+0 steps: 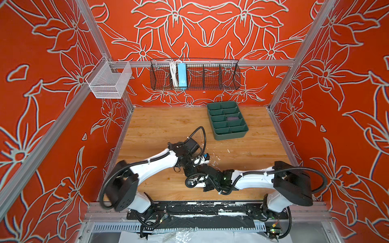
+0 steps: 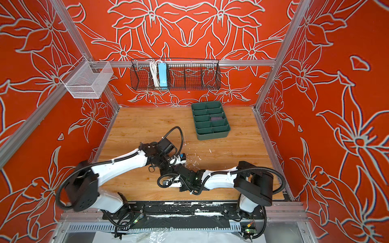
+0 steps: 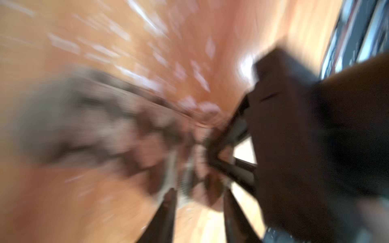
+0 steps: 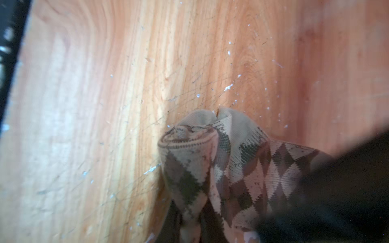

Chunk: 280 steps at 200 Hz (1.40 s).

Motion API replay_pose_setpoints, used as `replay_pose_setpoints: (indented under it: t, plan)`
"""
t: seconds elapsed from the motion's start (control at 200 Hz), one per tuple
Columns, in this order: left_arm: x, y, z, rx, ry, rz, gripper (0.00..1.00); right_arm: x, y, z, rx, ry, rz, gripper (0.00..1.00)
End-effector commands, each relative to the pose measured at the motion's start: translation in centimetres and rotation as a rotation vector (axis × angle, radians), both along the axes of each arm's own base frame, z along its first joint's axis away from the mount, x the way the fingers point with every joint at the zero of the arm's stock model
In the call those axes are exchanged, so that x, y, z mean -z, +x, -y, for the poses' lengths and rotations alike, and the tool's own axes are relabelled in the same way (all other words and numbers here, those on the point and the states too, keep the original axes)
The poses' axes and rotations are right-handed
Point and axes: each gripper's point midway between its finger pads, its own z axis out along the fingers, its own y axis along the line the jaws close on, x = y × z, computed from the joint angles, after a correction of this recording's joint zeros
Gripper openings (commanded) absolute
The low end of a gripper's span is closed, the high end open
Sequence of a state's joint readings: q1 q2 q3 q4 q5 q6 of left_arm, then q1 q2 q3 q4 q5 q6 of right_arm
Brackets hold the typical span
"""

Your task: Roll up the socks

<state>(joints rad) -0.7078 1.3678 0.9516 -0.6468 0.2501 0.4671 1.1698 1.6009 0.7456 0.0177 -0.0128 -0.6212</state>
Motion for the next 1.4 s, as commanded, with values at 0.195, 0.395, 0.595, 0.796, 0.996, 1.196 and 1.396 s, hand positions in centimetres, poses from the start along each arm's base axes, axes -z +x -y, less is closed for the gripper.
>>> replay_pose_setpoints:
  t: [0.195, 0.395, 0.595, 0.796, 0.996, 1.196, 1.396]
  plan:
    - [-13.3, 1.8, -6.1, -0.265, -0.252, 0.647, 0.59, 1.5, -4.2, 3.1, -0.002, -0.092, -0.528, 0.00]
    - [-12.5, -3.1, -6.7, -0.038, -0.264, 0.652, 0.63, -0.7, -3.6, 2.9, 0.017, -0.090, -0.809, 0.00]
    - [-8.6, -4.1, -6.5, 0.064, -0.132, 0.570, 0.63, -1.7, -1.6, 2.7, 0.065, -0.094, -1.070, 0.00]
    - [-4.1, -5.1, -3.1, 0.307, 0.072, 0.647, 0.64, -1.6, 1.2, 2.3, 0.133, -0.097, -1.229, 0.00]
    - [0.9, -5.2, 0.0, 0.413, 0.199, 0.597, 0.62, -0.7, 2.7, 2.2, 0.155, -0.115, -1.184, 0.08]
    - [4.0, -3.7, 2.0, 0.383, 0.227, 0.600, 0.58, -0.9, 3.0, 2.2, 0.138, -0.102, -1.166, 0.12]
    - [6.9, -1.5, 1.9, 0.311, 0.348, 0.625, 0.39, -1.3, 2.7, 2.2, 0.109, -0.088, -1.182, 0.12]
